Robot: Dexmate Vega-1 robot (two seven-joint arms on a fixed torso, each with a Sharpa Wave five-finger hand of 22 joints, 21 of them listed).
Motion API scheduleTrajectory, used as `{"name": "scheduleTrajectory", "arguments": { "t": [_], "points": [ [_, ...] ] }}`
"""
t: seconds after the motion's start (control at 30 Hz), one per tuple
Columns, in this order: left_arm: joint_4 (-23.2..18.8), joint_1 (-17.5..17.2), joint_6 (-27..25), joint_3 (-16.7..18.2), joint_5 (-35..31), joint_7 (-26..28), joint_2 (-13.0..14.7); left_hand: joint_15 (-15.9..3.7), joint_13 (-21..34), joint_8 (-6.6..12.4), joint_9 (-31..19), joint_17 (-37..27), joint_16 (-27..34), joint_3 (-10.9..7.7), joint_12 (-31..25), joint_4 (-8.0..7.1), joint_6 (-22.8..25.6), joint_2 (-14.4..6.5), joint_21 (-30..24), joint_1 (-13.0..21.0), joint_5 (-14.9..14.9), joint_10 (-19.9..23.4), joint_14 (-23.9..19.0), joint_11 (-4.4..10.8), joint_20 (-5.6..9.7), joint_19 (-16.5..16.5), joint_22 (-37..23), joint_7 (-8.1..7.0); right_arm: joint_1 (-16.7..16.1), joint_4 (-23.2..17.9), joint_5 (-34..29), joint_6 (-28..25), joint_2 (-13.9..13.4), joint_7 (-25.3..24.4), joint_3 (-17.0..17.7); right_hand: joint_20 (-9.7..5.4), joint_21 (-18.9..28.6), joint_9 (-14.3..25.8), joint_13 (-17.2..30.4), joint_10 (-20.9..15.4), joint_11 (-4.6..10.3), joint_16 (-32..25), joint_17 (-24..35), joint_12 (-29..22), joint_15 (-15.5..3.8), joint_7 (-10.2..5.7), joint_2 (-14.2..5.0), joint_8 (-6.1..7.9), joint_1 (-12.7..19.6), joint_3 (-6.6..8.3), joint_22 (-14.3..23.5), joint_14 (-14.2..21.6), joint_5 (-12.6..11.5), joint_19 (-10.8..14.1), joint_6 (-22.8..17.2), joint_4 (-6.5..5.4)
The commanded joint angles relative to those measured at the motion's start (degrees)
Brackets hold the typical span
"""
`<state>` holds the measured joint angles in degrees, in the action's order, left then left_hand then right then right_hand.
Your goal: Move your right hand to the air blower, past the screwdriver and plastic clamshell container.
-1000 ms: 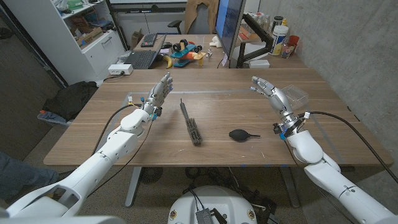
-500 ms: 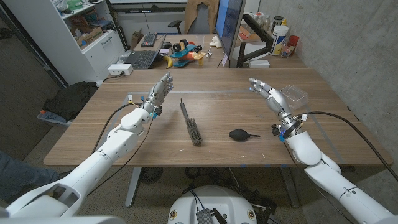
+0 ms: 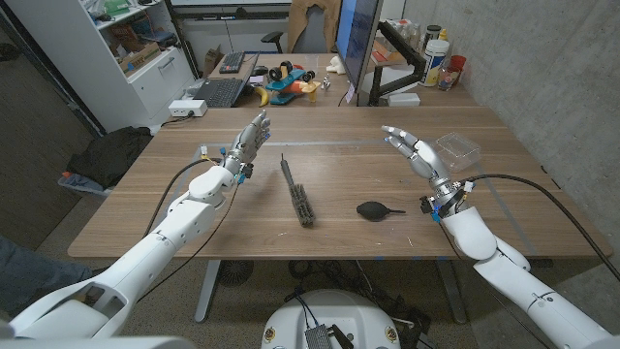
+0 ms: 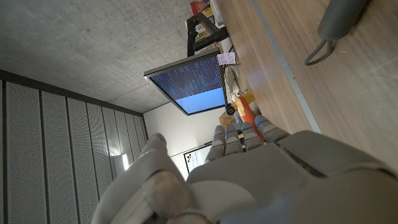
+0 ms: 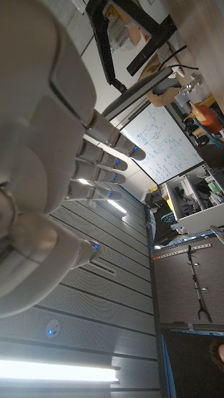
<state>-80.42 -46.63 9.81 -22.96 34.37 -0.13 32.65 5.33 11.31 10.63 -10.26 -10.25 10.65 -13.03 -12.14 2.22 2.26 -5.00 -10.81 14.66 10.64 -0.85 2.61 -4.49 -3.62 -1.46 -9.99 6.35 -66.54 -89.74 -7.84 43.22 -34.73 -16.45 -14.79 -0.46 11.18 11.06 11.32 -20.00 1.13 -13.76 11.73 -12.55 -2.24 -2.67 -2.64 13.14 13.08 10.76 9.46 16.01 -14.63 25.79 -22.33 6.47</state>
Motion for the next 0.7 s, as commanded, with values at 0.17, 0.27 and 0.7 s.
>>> {"name": "scheduleTrajectory", "arguments": {
  "t": [0.17,0.27,0.7],
  "points": [
    [0.2,0.2,-0.4,-0.3,-0.2,0.2,-0.2,0.48,0.1,0.23,-0.1,-0.3,0.2,-0.16,-0.1,0.36,0.2,-0.5,-0.4,-0.1,0.3,0.2,-0.1,-0.12,-0.35,-0.2,-0.2,0.09,-0.7,-1.3,-6.7,-0.6,-0.8,-4.0,0.1,-0.40,0.0,0.1,0.3,-0.7,0.24,0.2,0.0,-0.5,-0.89,-0.45,0.01,0.22,-0.1,-0.09,0.2,0.5,-0.5,0.6,-0.6,0.25],
    [0.0,0.0,-0.3,-0.2,-0.3,0.3,-0.1,0.46,0.1,0.24,-0.1,-0.3,0.1,-0.17,-0.1,0.37,0.3,-0.5,-0.4,-0.1,0.3,0.2,0.0,-0.10,-0.35,-0.2,-0.2,0.06,-1.3,-2.1,-7.8,-1.2,-1.4,-4.2,0.0,-0.41,0.0,0.1,0.3,-0.8,0.24,0.2,0.0,-0.5,-0.93,-0.72,0.01,0.17,-0.1,-0.07,0.2,0.6,-0.6,0.6,-0.5,0.28],
    [-0.9,-0.6,-0.3,0.0,-0.3,0.8,0.2,0.39,0.1,0.25,-0.1,-0.3,0.2,-0.17,-0.1,0.43,0.4,-0.6,-0.4,-0.1,0.3,0.2,-0.1,0.02,-0.29,-0.2,-0.2,0.06,-1.9,-3.9,-12.3,-2.5,-3.2,-6.1,-0.5,-0.47,-0.1,0.1,0.3,-1.1,0.48,0.2,0.0,-0.5,-0.99,-0.99,0.07,0.04,0.0,-0.04,0.2,1.0,-1.0,0.7,-0.6,0.39]
  ]
}}
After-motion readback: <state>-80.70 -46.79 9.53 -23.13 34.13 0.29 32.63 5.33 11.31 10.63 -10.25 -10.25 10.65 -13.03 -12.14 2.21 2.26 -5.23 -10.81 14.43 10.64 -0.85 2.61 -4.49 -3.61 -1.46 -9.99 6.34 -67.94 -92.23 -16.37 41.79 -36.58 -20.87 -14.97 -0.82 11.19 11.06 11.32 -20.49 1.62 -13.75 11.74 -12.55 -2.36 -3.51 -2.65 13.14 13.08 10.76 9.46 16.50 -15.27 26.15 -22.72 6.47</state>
